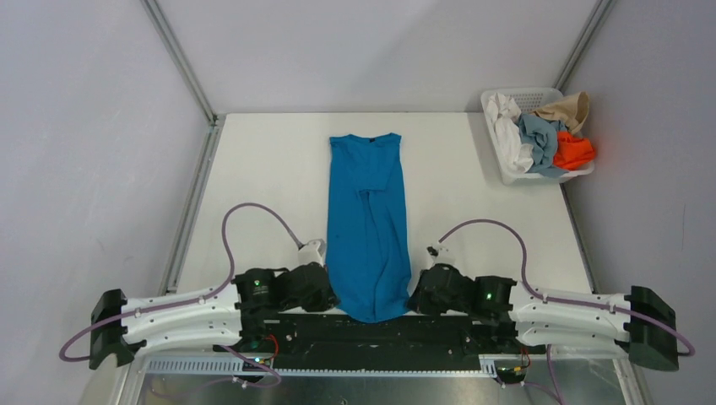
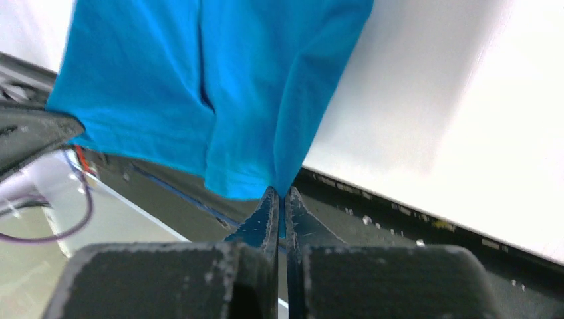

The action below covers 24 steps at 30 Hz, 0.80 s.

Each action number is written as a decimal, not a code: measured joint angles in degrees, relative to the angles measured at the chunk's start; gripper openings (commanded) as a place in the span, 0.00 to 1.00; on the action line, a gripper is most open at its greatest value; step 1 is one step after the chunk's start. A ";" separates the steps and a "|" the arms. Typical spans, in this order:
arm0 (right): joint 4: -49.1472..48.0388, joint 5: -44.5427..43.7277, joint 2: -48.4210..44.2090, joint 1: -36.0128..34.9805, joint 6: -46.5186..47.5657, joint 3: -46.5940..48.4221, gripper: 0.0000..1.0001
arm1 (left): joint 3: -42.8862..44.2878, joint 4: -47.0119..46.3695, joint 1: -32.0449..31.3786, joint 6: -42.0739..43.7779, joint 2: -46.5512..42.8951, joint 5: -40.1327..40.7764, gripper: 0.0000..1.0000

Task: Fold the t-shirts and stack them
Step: Fold the folded rectangular tshirt in 1/3 of the way

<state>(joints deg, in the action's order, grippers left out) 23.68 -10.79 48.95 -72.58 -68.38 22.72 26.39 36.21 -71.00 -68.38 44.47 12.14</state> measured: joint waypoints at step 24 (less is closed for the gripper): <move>-8.83 21.00 21.75 38.80 30.21 22.14 0.00 | 25.38 -4.83 30.60 23.02 25.86 6.36 0.00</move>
<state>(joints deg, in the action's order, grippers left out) 14.85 10.22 70.70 -33.78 -38.17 44.86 51.77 31.38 -40.40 -45.36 70.32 18.50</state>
